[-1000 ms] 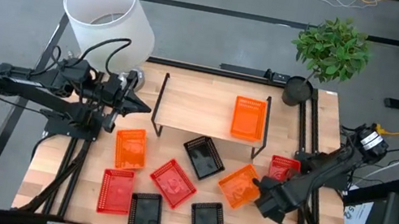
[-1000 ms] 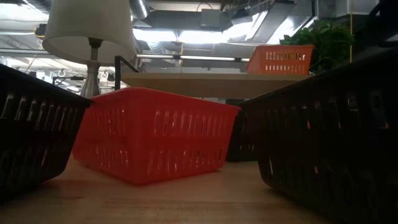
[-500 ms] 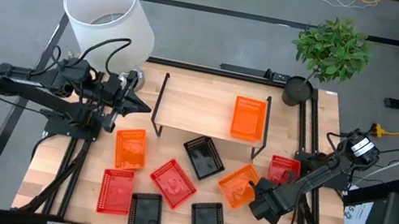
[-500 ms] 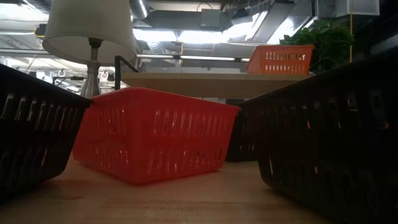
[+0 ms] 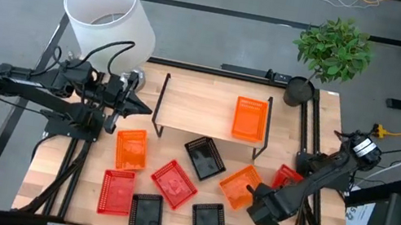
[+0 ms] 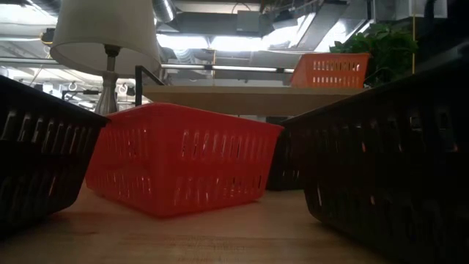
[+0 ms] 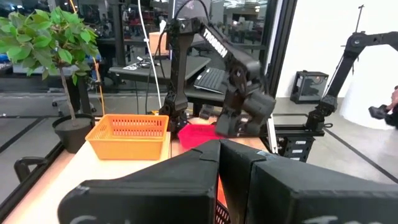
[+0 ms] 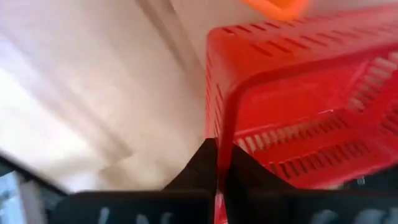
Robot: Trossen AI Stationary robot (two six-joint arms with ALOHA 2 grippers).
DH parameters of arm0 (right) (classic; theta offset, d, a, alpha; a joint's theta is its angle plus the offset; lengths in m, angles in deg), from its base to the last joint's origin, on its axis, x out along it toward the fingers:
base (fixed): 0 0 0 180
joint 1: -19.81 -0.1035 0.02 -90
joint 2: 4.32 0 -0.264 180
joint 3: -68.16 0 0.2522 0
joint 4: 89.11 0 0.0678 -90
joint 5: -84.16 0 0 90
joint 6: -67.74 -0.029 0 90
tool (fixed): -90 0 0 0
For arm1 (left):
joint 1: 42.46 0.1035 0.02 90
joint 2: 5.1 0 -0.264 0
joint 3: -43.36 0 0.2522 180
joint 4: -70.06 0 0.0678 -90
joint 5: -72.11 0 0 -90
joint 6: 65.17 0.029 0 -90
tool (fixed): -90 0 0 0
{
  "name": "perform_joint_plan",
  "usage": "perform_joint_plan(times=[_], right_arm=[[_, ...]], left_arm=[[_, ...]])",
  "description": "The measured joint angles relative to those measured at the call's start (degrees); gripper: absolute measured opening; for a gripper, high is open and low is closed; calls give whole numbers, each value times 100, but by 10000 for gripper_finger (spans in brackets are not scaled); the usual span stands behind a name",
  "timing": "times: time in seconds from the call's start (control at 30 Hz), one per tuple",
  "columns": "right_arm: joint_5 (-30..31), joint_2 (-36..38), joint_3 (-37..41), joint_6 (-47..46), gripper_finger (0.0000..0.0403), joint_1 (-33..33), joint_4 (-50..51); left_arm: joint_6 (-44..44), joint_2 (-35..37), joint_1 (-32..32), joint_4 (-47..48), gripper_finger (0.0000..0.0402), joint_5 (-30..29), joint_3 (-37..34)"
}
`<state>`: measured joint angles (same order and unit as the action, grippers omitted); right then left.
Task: Stack baskets on shelf by color
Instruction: Put the right red bin on the shelf
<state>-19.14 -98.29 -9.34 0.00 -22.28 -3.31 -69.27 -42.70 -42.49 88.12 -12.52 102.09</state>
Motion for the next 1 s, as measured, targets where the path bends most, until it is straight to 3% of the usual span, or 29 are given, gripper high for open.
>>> perform_joint_plan(times=[0.17, 0.33, 0.43, 0.6, 0.8, 1.0], right_arm=[[-308, 0, -1107, -574, 2, -185, 960], [-308, 0, -2249, -1240, 2, -433, 980], [102, 0, -2815, -1565, 2, -549, 644], [1295, 0, -3464, -1525, 1, -663, -180], [2583, 0, -3927, -10, 0, -674, -1246], [3974, 0, -4345, 1949, 0, -422, -1451]], left_arm=[[2, -1, 0, 0, 0, 2, 0], [2, 0, 0, 0, 0, 2, 0], [2, 0, 0, 0, 0, 2, 0], [2, 0, 0, -1, 0, 2, 0], [2, 0, 0, -2, 0, 4, 0], [2, 0, 0, -2, 0, 4, 0]])
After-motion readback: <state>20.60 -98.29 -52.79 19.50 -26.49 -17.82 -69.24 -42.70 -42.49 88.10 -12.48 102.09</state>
